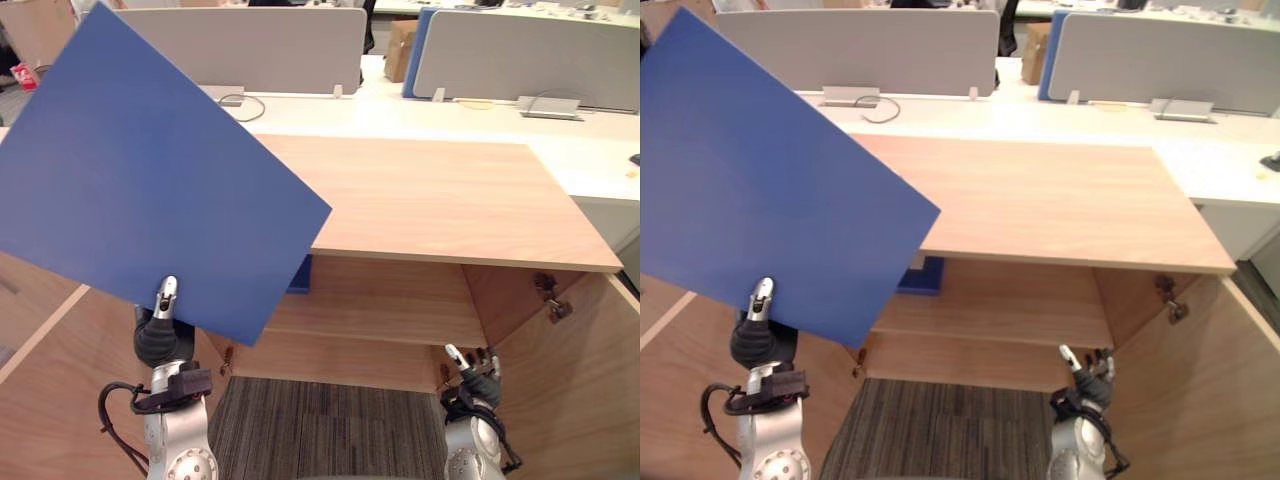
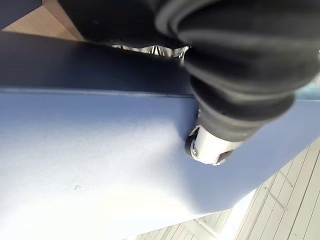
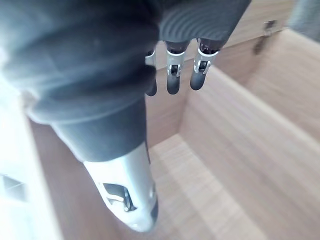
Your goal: Walk over to the cabinet, pick up the folder, carry it to the office cabinet, place the folder inside the office cabinet, then close the office cabinet door
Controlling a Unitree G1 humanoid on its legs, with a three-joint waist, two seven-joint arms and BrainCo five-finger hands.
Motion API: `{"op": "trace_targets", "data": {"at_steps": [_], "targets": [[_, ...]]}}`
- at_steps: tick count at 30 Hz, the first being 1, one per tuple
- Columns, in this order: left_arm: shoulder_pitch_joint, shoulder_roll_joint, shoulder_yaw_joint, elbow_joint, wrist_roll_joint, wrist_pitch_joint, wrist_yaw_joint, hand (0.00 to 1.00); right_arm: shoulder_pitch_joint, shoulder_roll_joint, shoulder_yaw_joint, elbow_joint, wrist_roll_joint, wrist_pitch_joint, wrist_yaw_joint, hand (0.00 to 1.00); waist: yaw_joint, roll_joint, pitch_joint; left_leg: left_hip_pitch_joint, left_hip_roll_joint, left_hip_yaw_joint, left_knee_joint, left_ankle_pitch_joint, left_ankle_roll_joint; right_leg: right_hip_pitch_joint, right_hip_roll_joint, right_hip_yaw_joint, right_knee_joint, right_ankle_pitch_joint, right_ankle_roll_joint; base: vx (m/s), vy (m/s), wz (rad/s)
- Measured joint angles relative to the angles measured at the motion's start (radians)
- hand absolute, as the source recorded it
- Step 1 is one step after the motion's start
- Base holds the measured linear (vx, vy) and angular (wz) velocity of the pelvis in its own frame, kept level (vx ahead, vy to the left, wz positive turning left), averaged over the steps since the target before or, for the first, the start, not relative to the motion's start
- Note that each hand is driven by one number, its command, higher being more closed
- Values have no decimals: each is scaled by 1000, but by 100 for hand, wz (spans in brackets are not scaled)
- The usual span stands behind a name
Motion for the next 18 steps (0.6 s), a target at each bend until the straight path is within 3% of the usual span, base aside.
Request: {"op": "trace_targets", "data": {"at_steps": [5,9,16,18], "targets": [[-1,-3,1,-54,89,12,-1,100,-3,0,5,-338,-189,-5,-51,0,-9,0,0,13,7,20,0,-4,-2,-2,9,16,0,1,0,-13,2,-11],[-8,-2,2,-65,131,12,-2,100,-37,2,20,-439,-280,-6,-57,0,-5,1,0,14,14,34,3,-8,-7,-4,18,32,-5,2,-1,11,-11,-11],[-72,26,2,-65,196,17,-49,100,-154,-1,68,-471,-274,-15,44,0,-4,3,1,12,21,41,17,-20,-11,-4,25,41,-10,3,-3,-2,-4,-5],[-83,43,2,-64,202,17,-62,100,-180,-22,94,-467,-220,-25,79,0,-4,3,1,12,20,41,17,-21,-10,-4,24,41,-10,3,-3,0,0,0]]}}
